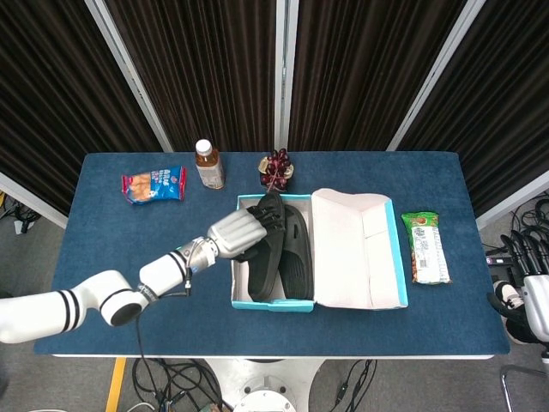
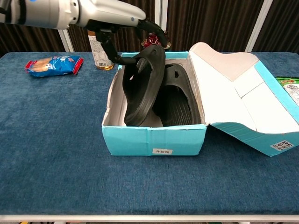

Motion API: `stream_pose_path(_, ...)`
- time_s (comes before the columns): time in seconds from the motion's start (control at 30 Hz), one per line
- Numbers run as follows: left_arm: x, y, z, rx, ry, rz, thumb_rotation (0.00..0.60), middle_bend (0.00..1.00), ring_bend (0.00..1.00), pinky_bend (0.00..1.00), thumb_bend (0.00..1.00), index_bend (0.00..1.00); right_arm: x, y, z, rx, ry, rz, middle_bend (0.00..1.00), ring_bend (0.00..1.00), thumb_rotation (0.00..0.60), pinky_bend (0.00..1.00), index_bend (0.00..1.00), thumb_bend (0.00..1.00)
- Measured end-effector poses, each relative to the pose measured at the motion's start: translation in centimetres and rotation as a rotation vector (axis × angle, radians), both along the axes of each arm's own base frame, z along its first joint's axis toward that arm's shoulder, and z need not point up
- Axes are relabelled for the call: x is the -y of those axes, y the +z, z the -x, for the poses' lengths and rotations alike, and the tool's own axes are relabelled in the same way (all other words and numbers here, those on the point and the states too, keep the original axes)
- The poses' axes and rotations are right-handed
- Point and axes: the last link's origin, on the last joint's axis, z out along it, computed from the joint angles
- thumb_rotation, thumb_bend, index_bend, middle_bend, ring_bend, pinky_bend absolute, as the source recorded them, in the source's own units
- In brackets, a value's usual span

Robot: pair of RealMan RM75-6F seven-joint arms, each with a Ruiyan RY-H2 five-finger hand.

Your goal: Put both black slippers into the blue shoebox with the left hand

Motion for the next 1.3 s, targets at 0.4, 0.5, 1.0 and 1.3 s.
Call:
stream_pose_path(0.4, 0.5, -0.6, 1.0, -0.091, 0.014, -0.011, 0.600, 0.20, 0.00, 0.16, 0.45, 0.24, 0.2, 0.0, 0.2, 0.010, 0.000, -0.001, 0.03, 0.00, 0.600, 0.00, 0.00, 0.10)
stream_pose_path(0.5, 0.4, -0.6, 1.4, -0.107, 0.034, -0.021, 0.600, 0.21, 0.00, 0.16, 0.45, 0.24, 0.2, 0.0, 0.2, 0.010, 0.004, 0.001, 0.03, 0.00, 0.600, 0.00, 0.00, 0.10)
stream_pose_path(1.0, 1.6, -2.3, 3.2, -0.182, 0.096, -0.028, 0.600, 0.21, 0.00, 0.16, 0.45, 0.25, 0.0, -0.2, 0.0, 0.011, 0.013, -0.004, 0.03, 0.00, 0.600, 0.00, 0.00, 0.10)
stream_pose_path(1.3, 2.4, -4.2, 3.8, -0.208, 0.103, -0.023, 0.600, 0.21, 0.00, 0.16, 0.45, 0.25, -0.1, -0.2, -0.1, 0.010, 0.011, -0.004, 0.03, 0.00, 0.600, 0.00, 0.00, 0.10)
